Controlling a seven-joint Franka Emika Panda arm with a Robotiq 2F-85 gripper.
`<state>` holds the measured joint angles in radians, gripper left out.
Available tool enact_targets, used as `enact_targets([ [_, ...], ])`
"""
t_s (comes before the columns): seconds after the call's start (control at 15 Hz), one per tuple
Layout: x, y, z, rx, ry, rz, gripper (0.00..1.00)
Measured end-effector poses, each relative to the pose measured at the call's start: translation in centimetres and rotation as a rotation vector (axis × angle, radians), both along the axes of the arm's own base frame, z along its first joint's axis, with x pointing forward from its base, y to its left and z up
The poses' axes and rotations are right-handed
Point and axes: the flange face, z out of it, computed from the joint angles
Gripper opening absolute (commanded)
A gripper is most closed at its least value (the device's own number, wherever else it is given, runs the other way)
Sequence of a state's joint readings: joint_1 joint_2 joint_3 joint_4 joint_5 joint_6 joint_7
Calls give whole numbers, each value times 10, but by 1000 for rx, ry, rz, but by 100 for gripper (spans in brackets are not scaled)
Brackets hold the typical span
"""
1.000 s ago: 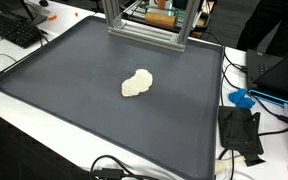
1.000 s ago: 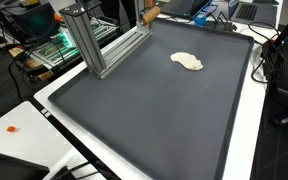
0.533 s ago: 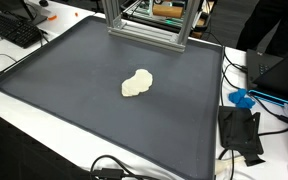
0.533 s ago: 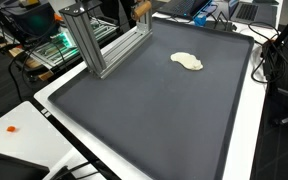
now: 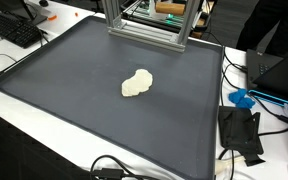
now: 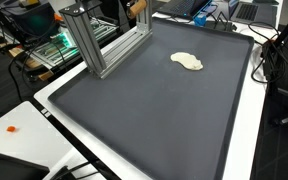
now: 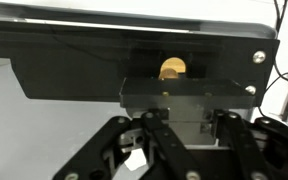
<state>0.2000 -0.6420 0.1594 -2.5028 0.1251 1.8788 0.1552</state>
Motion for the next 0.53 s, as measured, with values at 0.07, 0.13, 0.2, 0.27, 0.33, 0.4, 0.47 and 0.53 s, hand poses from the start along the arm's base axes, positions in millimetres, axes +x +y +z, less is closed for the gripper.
enact_targets([
  [0.07, -1, 0, 0, -1, -1, 2, 22],
  [0.13, -2, 0, 0, -2, -2, 3, 22],
  [0.2, -4, 0, -2, -4, 0, 6, 22],
  [0.27, -6, 1, -4, -8, 6, 12, 22],
  [0.33, -7, 2, -7, -12, 12, 17, 22],
  [0.4, -9, 3, -10, -17, 17, 21, 22],
  [0.47, -11, 4, -14, -22, 23, 25, 22],
  [0.53, -12, 4, -17, -27, 28, 27, 22],
])
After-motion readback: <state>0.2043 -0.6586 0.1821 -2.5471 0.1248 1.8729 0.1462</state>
